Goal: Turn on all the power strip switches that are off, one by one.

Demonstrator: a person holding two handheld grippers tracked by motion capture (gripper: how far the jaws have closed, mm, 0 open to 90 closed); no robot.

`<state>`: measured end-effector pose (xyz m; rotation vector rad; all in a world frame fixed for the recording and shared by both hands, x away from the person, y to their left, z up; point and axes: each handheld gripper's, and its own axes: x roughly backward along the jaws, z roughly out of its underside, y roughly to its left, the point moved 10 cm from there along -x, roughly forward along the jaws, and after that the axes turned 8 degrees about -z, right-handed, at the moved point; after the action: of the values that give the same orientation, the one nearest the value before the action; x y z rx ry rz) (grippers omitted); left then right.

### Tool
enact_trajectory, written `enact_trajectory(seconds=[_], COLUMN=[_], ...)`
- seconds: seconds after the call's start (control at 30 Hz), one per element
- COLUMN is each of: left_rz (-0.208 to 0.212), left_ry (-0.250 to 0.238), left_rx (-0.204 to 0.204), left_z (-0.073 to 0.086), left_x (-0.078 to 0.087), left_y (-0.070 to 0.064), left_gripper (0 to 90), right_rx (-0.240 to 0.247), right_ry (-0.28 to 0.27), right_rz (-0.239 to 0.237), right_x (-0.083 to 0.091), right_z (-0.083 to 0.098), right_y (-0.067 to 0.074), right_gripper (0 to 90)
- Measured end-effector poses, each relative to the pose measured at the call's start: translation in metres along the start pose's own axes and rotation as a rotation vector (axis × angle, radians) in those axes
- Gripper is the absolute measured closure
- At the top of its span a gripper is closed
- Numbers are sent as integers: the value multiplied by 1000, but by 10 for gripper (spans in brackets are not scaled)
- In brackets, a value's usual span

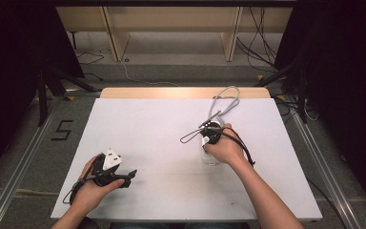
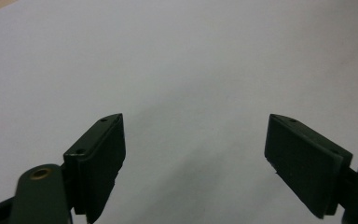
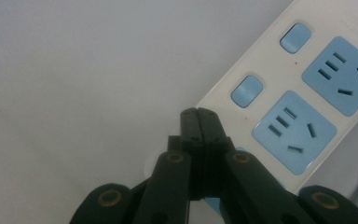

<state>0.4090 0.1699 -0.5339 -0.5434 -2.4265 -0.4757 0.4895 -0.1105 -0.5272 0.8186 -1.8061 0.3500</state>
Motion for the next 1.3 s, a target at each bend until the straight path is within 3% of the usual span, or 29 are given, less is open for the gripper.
enact_trajectory(seconds=[0.3, 0.5, 0.73, 0.87, 1.3], left_rz=[1, 1, -1, 0, -1], left_ry=[3, 0, -1, 0, 1], left_rx=[1, 8, 9, 8, 8], left_z=[0, 0, 0, 0, 0], left_x=[0, 0, -1, 0, 0], left_y=[1, 1, 1, 1, 1], left_gripper=[201, 201, 201, 202, 201], right_rx=[-5, -27, -7, -5, 13], right_ry=[-18, -60, -110, -108, -176], right_rz=[-9, -30, -10, -8, -21], right_x=[0, 2, 9, 12, 25], right_z=[0, 1, -4, -3, -1], right_y=[-1, -2, -3, -4, -5], right_gripper=[900, 876, 871, 850, 788])
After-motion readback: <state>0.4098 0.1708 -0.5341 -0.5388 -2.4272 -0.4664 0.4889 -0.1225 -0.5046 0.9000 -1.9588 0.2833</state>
